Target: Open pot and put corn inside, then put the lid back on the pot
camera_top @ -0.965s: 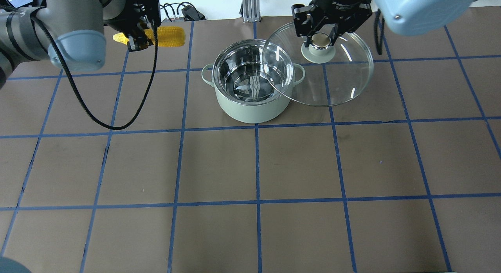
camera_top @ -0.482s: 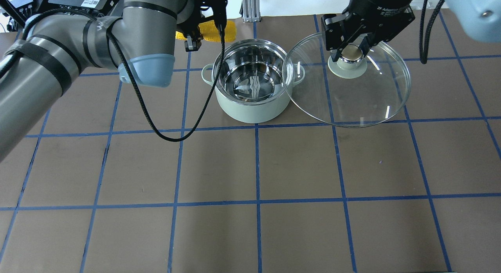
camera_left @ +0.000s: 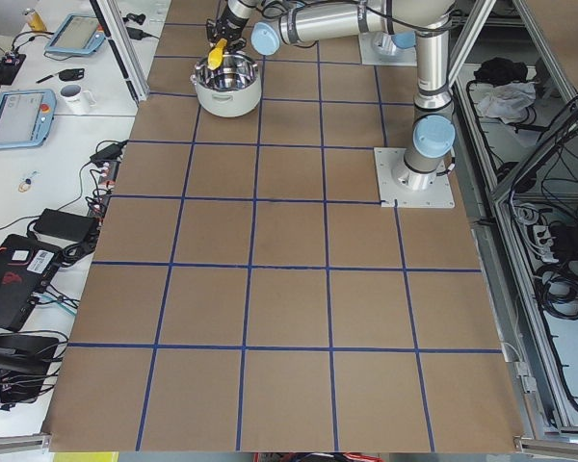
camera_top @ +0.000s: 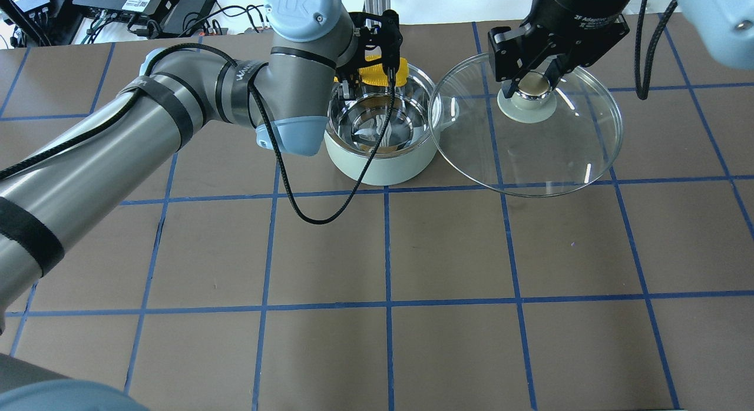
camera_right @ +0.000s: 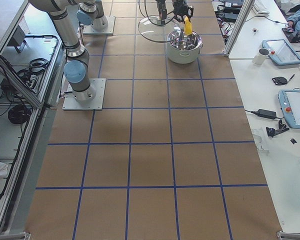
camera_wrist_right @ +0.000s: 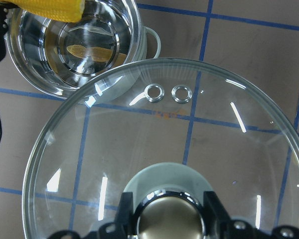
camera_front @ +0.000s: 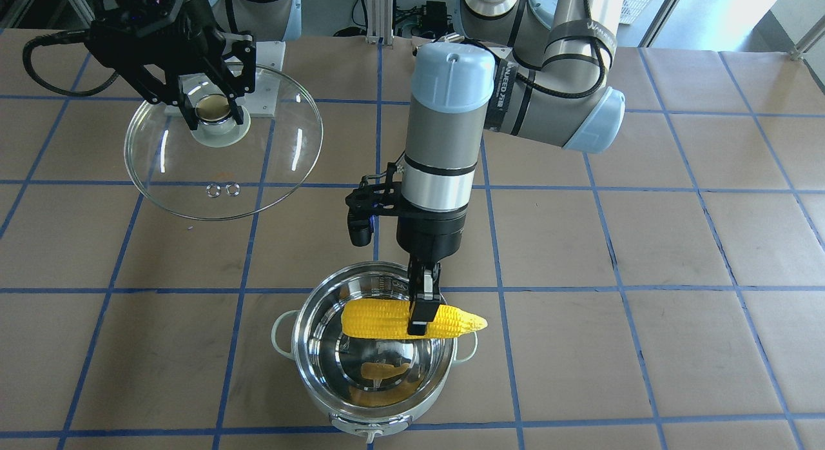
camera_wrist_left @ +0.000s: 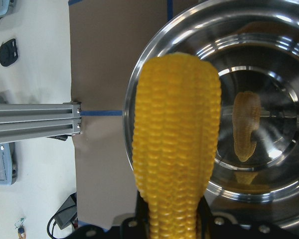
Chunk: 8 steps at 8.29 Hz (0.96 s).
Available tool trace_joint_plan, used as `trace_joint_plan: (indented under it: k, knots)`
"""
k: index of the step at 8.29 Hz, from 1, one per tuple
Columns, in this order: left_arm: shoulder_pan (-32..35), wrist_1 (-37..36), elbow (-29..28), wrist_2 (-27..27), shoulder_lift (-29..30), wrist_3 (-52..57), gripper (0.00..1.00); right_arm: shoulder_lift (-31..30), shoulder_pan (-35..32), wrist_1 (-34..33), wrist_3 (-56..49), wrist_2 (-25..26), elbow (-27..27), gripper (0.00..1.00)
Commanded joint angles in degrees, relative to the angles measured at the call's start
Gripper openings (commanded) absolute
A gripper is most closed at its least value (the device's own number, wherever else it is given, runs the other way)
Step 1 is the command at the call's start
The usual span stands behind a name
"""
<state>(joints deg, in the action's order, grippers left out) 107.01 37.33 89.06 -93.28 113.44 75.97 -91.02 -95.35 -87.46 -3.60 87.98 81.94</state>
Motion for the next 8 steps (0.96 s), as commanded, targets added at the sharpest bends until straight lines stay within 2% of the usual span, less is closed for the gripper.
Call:
trace_joint_plan:
  k: [1, 3, 4, 5, 6, 7, 8]
  knots:
    - [0.3, -1.4, 0.0, 3.2, 4.1, -0.9, 0.0, 0.0, 0.3, 0.1, -0.4, 0.2, 0.2, 0.34]
    - [0.3, -1.4, 0.0, 3.2, 6.1, -1.9, 0.0, -0.1, 0.3, 0.4, -1.2, 0.2, 0.2, 0.34]
    - [0.3, -1.3, 0.0, 3.2, 6.0, -6.6, 0.0, -0.1, 0.3, 0.3, -1.0, 0.2, 0.2, 0.34]
    - [0.3, -1.3, 0.0, 3.2, 5.9, -8.3, 0.27, -0.1, 0.3, 0.4, -1.1, 0.2, 0.2, 0.34]
    - [0.3, -1.3, 0.0, 3.2, 5.6, -8.7, 0.91, -0.1, 0.3, 0.3, -1.2, 0.1, 0.2, 0.34]
    - [0.4, -1.0, 0.0, 3.0, 5.0, -8.6, 1.0, -0.1, 0.3, 0.4, -1.2, 0.2, 0.2, 0.34]
    - [0.4, -0.9, 0.0, 2.9, 4.1, -8.7, 1.0, -0.1, 0.3, 0.0, -1.2, 0.1, 0.2, 0.34]
